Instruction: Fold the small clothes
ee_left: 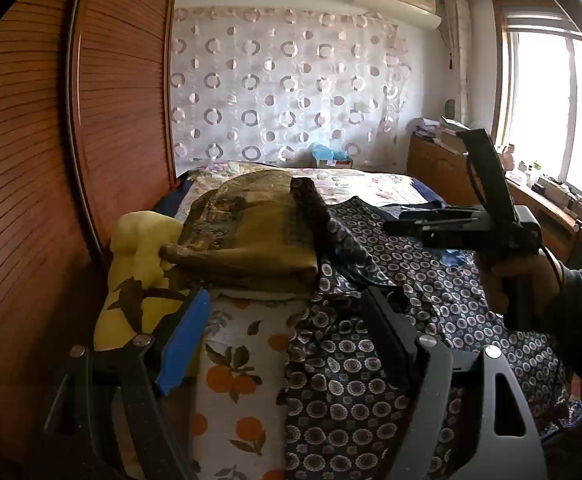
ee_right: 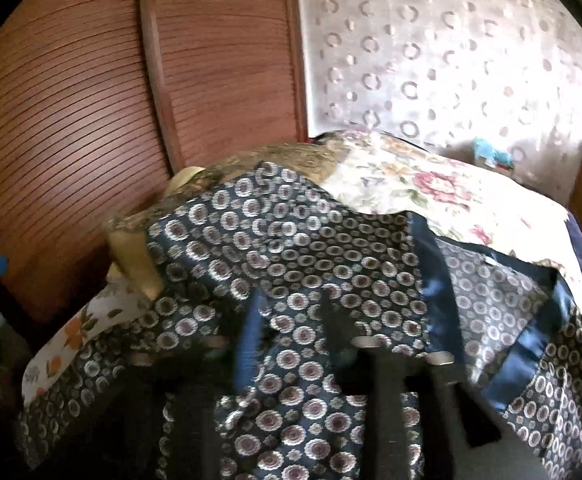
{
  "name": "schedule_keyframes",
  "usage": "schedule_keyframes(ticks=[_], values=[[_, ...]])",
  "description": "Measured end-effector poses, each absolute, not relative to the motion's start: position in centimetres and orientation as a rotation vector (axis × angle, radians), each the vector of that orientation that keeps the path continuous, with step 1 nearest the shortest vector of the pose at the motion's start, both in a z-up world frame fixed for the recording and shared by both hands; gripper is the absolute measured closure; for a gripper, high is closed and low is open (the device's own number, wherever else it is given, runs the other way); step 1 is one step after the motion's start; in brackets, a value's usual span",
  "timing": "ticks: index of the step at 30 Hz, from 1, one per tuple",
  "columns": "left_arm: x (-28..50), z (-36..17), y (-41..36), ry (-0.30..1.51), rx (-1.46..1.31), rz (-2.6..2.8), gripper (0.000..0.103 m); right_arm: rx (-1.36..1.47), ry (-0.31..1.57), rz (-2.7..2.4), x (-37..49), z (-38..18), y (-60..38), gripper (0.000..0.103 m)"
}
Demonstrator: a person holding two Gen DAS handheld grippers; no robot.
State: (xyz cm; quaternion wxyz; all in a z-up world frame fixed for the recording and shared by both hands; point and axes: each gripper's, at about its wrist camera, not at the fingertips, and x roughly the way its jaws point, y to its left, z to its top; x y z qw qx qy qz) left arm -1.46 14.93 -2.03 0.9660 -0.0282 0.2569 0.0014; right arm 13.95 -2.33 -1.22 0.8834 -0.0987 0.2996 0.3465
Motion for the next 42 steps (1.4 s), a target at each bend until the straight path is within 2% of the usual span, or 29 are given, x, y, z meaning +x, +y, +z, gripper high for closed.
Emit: schedule_keyframes(ticks=[1, 14, 23, 30, 37, 42], values=[[-1.4, -2.1, 14.8, 0.52, -0.056, 0.001, 0.025, -0.213, 0.618, 0.746, 13.8, -1.4, -2.1, 0.045], [-1.0, -3.0, 14.3, 0.555, -0.051, -0.014, 0.025, -0.364, 0.687, 0.732, 18.6, -4.8, 4.7, 0.045], [0.8, -3.3, 13.3, 0.571, -0.047, -0.042, 0.025, -0.262, 0.685, 0.564, 22.5, -3.3, -0.9, 0.045], [3.8, -3.4, 12.3, 0.603, -0.017, -0.06, 0.025, -0.237, 0.685, 0.604, 18.9, -2.3, -5.5, 0.042], [6.5, -3.4, 11.4, 0.63, 0.012, -0.088, 0.025, -0.275, 0.743, 0.56, 15.7, -3.6, -12.2, 0.042], [9.3, -3.5, 11.2, 0.674, -0.001, -0.117, 0.041, -0.303, 0.81, 0.482, 13.8, -4.9, -16.8, 0.042]])
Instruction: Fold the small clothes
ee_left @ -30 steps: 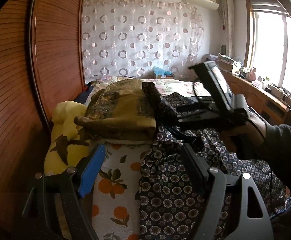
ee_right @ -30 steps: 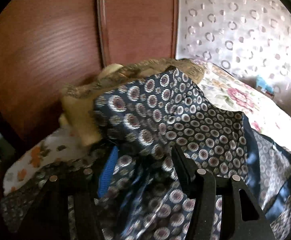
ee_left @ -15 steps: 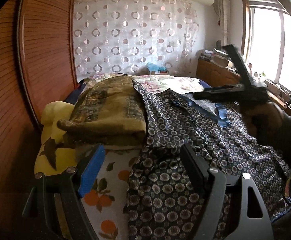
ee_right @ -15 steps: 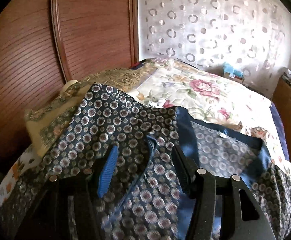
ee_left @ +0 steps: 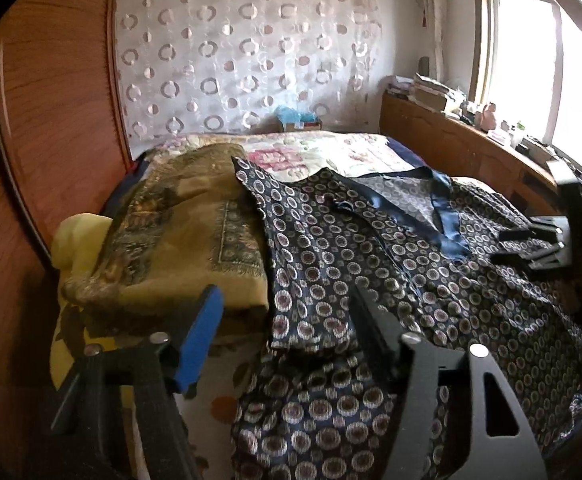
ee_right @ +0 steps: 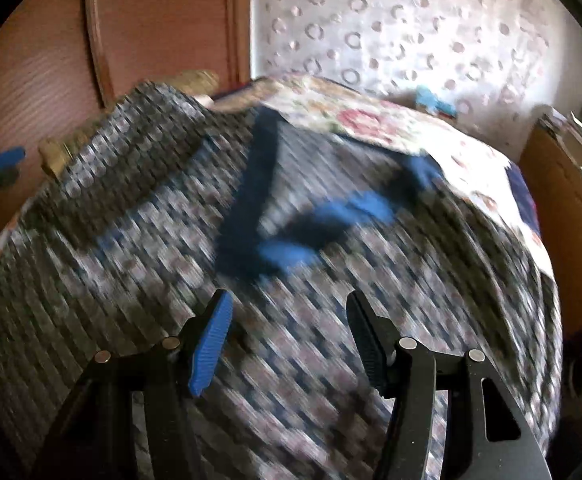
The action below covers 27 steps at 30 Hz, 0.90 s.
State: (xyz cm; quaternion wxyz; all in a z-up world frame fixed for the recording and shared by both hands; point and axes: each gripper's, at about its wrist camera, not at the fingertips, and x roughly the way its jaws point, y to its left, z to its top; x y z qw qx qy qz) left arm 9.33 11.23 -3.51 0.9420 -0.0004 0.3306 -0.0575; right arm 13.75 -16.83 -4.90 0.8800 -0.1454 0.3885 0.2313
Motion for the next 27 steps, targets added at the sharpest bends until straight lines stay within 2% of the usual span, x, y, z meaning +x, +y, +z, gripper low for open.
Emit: schedule_keyframes(ticks=[2, 11, 19, 25, 27], values=[[10.5, -3.7, 11.2, 0.693, -0.001, -0.122, 0.05, -0.304, 0.829, 0.462, 13.2, -5.3, -18.3, 0.042], [16.0, -4.7, 11.4, 0.775, -0.024, -0.118, 0.077, -0.258, 0.842, 0.446, 12.1, -5.2, -21.3, 0.04], [19.5, -4.9, 10.7, 0.822, -0.004, -0.09, 0.079, -0.251, 0.826, 0.432, 11.9, -5.8, -22.0, 0.031], [21.0, -5.4, 10.4, 0.847, 0.016, -0.066, 0.079, -0.251, 0.829, 0.427, 12.0, -5.6, -21.8, 0.029], [21.1, -5.5, 10.2, 0.849, 0.03, -0.068, 0.093, -0.251, 0.83, 0.427, 12.0, -5.6, -21.8, 0.029]])
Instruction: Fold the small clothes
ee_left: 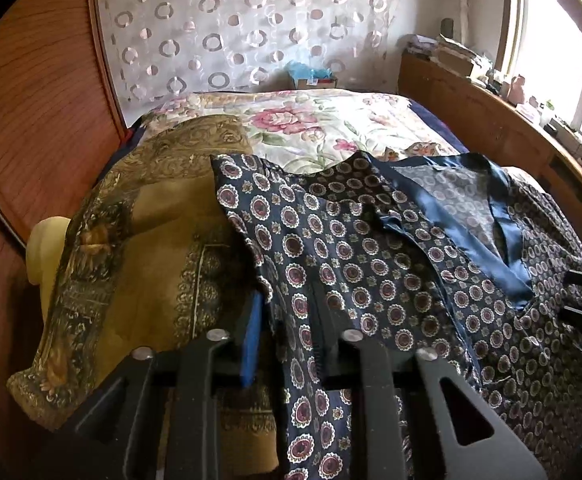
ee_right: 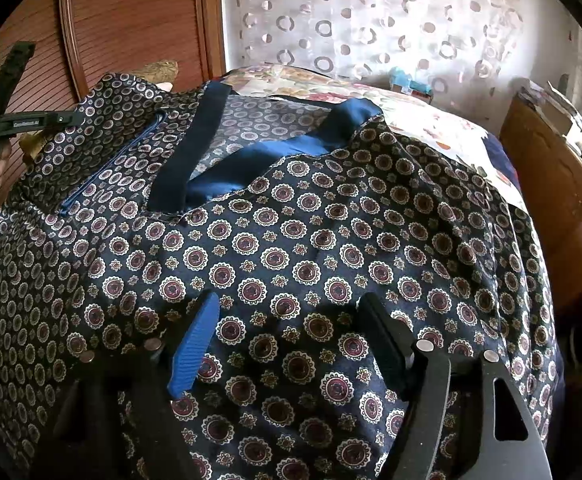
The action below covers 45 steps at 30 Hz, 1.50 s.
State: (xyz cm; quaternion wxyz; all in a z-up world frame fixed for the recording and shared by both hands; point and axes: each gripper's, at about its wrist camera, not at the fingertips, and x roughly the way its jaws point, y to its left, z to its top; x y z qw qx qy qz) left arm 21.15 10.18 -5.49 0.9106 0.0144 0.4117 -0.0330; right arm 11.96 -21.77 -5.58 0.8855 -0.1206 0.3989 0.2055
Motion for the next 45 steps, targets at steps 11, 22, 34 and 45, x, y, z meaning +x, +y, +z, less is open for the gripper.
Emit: schedule_keyframes(ticks=[11, 22, 34, 45], values=[[19.7, -1.8, 12.6, 0.734, 0.021, -0.005, 0.101, -0.256, 0.813, 0.446, 11.5, -5.2, -21.9, 0.029], [16.7, -1.2, 11.8, 0.697, 0.03, -0.044, 0.073, -0.207, 0.709, 0.413, 8.2, -1.4, -25.6, 0.029], [10.0, -1.0, 7.5, 0.607, 0.009, -0.166, 0.028, -0.115, 0.688, 0.257, 2.6, -1.8, -33.9, 0.029], [7.4, -2.6, 3.6, 0.629, -0.002, -0.221, 0.028, -0.025, 0.755, 0.151, 1.8, -3.1, -40.3, 0.029]])
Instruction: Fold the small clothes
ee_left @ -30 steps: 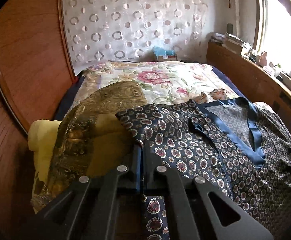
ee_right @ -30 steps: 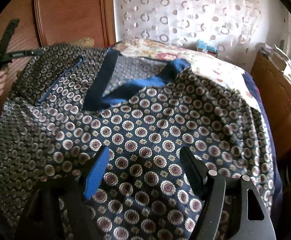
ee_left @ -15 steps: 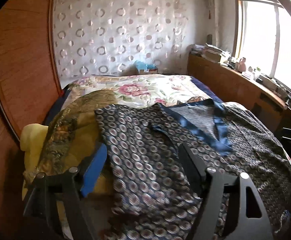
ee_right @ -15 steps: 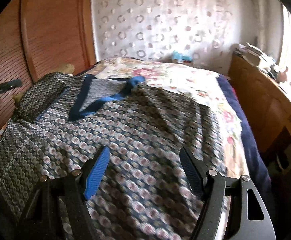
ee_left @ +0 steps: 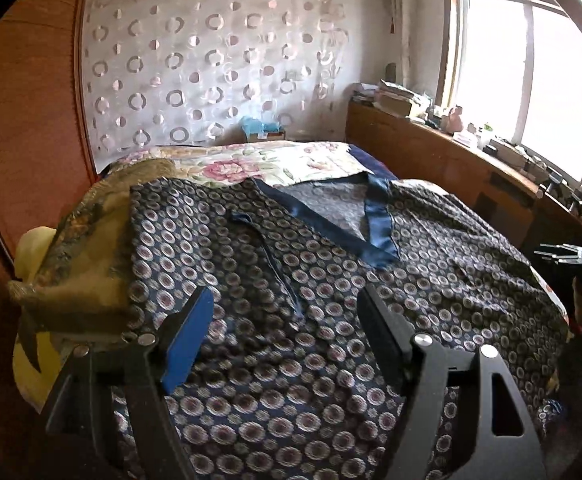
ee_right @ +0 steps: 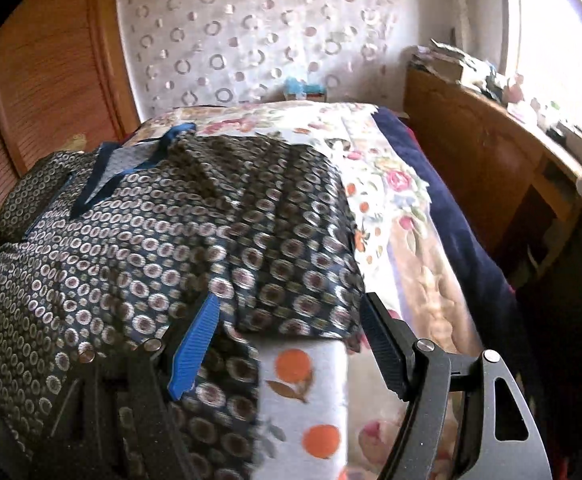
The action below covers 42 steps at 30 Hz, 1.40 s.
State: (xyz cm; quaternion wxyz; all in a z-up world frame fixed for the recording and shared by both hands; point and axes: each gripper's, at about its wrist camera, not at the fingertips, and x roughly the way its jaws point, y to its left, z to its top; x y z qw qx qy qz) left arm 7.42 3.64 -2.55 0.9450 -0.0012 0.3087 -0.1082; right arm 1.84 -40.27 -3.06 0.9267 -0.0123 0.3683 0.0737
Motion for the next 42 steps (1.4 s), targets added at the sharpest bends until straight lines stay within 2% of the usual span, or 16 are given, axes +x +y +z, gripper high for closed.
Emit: schedule_keyframes(ticks=[5, 14, 20, 22, 24, 28, 38, 42], values=[[6.8, -3.2, 1.8, 0.648, 0.003, -0.25, 0.028, 0.011, 0.782, 0.147, 2.0, -3.0, -41.3, 0.03], [6.1, -4.1, -0.1, 0.673, 0.011, -0.294, 0.028, 0.075, 0.844, 0.179, 3.3, -4.0, -42.4, 0.044], [5.5, -4.2, -1.3, 0.676, 0.016, -0.317, 0.028, 0.088, 0.85, 0.19, 3.9, -4.3, -42.9, 0.063], [5.3, -4.2, -1.7, 0.677, 0.016, -0.324, 0.028, 0.084, 0.846, 0.192, 3.9, -4.2, -42.9, 0.076], [5.2, -4.2, -2.0, 0.676, 0.017, -0.329, 0.028, 0.061, 0.841, 0.185, 4.1, -4.3, -42.5, 0.08], [5.0, -4.2, -2.4, 0.677, 0.018, -0.337, 0.028, -0.029, 0.828, 0.142, 4.3, -4.1, -41.6, 0.098], [4.9, -4.2, -2.9, 0.675, 0.027, -0.334, 0.028, -0.102, 0.672, 0.2, 2.9, -0.5, -37.8, 0.101], [4.9, -4.1, -2.8, 0.67, 0.019, -0.332, 0.028, -0.142, 0.665, 0.295, 2.1, -0.1, -34.0, 0.101]])
